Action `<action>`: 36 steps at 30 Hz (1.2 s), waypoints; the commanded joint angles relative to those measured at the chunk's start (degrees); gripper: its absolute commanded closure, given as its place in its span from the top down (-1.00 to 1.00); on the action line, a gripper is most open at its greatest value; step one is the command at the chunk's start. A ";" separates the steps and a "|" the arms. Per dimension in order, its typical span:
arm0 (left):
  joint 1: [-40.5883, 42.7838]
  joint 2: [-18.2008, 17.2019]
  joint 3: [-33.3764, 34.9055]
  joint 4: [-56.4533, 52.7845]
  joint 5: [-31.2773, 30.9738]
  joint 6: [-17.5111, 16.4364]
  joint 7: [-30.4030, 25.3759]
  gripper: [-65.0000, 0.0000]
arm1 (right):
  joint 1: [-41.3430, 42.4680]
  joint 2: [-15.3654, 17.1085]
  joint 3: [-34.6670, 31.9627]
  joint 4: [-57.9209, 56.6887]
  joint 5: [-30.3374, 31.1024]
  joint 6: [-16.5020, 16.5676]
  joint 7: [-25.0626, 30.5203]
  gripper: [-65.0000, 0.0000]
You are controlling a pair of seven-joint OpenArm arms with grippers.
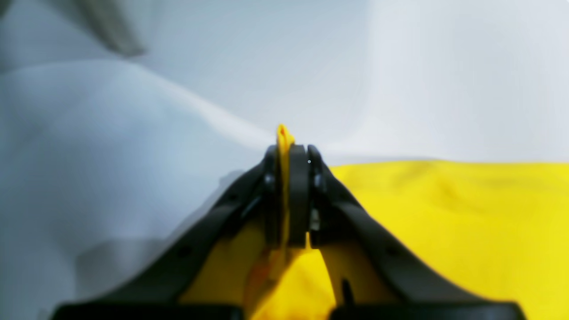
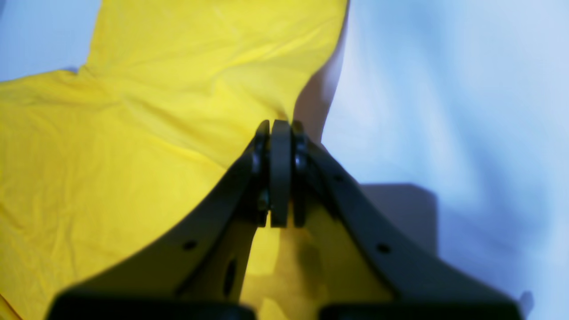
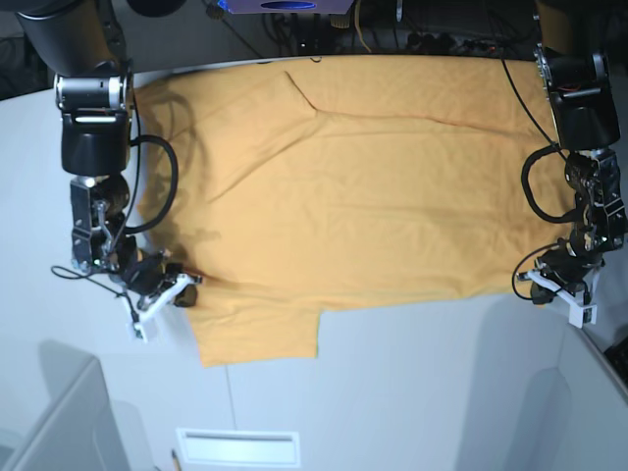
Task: Fold the T-shirt properly
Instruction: 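Lift the hem with both grippers and fold it toward the shoulder edge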
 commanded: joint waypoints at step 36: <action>25.72 2.19 -20.50 32.64 -0.32 -3.65 6.26 -1.00 | -20.14 -2.42 19.82 32.96 1.33 0.40 -15.66 -1.00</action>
